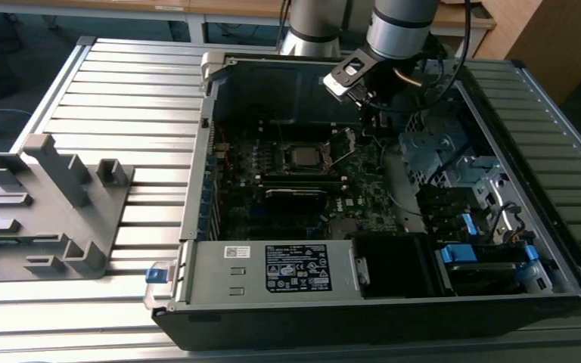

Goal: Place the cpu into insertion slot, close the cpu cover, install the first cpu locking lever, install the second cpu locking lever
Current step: 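Close the cpu cover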

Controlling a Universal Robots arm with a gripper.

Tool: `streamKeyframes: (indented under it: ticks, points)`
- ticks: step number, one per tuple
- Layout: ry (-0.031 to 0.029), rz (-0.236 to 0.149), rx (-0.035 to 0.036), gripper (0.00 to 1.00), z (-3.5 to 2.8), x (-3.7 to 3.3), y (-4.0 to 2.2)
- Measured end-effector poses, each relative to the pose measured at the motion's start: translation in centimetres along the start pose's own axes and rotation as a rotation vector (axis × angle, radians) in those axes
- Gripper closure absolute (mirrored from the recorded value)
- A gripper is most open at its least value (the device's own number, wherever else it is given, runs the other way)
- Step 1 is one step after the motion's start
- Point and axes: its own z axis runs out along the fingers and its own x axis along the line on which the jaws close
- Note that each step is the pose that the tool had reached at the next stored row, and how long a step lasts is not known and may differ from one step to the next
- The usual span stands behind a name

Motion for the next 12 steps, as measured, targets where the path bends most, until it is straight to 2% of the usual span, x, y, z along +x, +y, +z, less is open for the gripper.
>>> streamKeyframes:
  ticks: [6,12]
  points:
    - [0.0,0.001,0.0,0.9,0.09,0.16,-0.18]
    - [-0.0001,0.001,-0.0012,0.9,0.13,0.17,-0.97]
